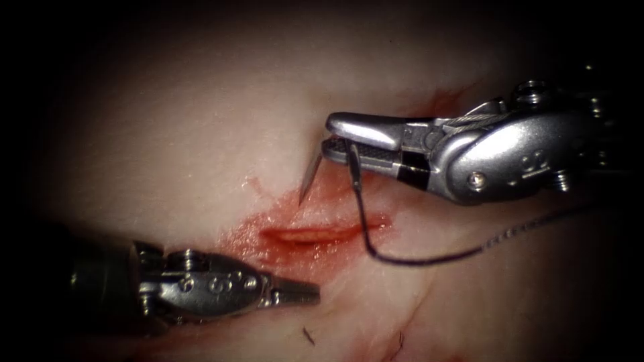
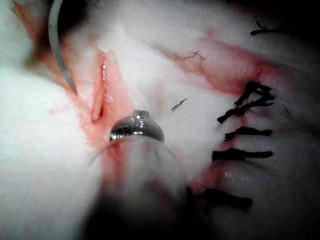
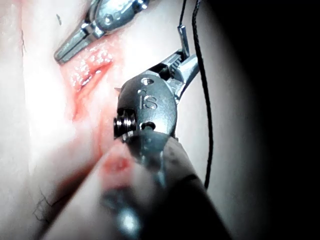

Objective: Wound Closure

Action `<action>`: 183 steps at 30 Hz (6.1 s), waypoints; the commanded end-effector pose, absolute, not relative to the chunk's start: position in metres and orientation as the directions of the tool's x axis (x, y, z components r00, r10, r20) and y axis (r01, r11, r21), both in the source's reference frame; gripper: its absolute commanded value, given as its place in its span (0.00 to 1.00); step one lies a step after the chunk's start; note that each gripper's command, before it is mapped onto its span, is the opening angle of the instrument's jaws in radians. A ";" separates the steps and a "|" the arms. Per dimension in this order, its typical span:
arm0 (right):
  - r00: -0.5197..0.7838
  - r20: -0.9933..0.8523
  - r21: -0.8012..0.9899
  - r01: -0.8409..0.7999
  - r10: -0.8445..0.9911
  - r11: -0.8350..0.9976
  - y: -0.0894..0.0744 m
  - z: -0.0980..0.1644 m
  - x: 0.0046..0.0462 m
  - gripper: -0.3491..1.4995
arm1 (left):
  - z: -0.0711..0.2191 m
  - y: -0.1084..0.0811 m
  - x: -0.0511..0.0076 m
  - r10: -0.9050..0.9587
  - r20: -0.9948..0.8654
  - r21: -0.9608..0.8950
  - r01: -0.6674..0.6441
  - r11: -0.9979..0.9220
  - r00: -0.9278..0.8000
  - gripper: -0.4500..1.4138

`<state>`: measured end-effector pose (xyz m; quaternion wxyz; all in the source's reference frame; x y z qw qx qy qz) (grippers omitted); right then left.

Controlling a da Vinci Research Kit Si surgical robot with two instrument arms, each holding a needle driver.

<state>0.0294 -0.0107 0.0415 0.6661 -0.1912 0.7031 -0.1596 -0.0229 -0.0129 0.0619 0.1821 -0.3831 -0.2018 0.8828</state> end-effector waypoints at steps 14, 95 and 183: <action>-0.043 -0.872 -0.486 -0.058 -0.488 0.872 -0.011 0.042 0.0305 0.00 | 0.062 -0.013 -0.0233 0.481 -0.600 -0.499 -0.170 -0.850 -0.639 0.06; 0.024 -0.863 -0.505 0.019 -0.505 0.863 -0.014 0.049 0.0313 0.00 | 0.062 -0.013 -0.0232 0.480 -0.600 -0.500 -0.169 -0.850 -0.639 0.13; 0.016 -0.899 -0.438 -0.005 -0.437 0.899 -0.012 0.046 0.0315 0.00 | 0.066 -0.011 -0.0217 0.472 -0.485 -0.364 -0.321 -0.875 -0.737 0.11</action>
